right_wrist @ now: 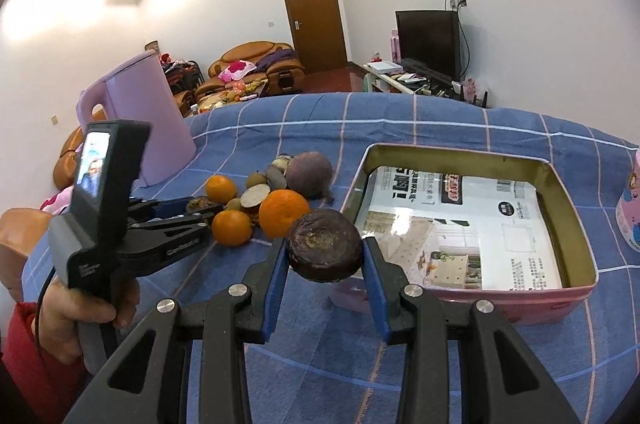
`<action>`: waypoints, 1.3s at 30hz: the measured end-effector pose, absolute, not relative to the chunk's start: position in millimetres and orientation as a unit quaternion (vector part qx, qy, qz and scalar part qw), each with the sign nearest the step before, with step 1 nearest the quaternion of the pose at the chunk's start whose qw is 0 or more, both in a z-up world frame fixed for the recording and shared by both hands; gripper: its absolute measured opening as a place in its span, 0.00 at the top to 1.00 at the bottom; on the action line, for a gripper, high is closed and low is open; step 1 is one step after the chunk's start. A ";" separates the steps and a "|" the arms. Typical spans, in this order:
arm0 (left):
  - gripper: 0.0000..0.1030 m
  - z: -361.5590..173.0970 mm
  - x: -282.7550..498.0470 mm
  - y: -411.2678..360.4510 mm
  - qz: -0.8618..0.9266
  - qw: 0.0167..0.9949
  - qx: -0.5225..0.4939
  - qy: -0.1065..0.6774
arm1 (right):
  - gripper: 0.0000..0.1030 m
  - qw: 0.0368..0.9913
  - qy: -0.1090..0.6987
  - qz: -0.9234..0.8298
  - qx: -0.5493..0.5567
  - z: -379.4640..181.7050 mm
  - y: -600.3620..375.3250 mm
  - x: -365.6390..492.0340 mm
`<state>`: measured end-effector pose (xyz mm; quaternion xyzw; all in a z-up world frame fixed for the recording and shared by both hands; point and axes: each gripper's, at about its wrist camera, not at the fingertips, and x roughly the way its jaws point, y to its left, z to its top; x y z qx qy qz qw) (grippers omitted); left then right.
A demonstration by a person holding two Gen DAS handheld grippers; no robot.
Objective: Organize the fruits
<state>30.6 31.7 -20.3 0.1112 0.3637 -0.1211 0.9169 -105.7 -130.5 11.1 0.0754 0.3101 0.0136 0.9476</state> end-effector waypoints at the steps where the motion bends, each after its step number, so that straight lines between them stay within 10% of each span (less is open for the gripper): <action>1: 0.62 -13.2 23.1 29.6 -0.117 0.923 0.113 0.349 | 0.62 0.949 0.307 0.011 0.078 13.1 -132.9 -106.9; 39: 0.62 -15.4 -17.8 -151.0 -0.242 0.897 0.139 0.343 | 0.62 0.932 0.339 -0.093 0.094 -8.7 -263.8 -106.5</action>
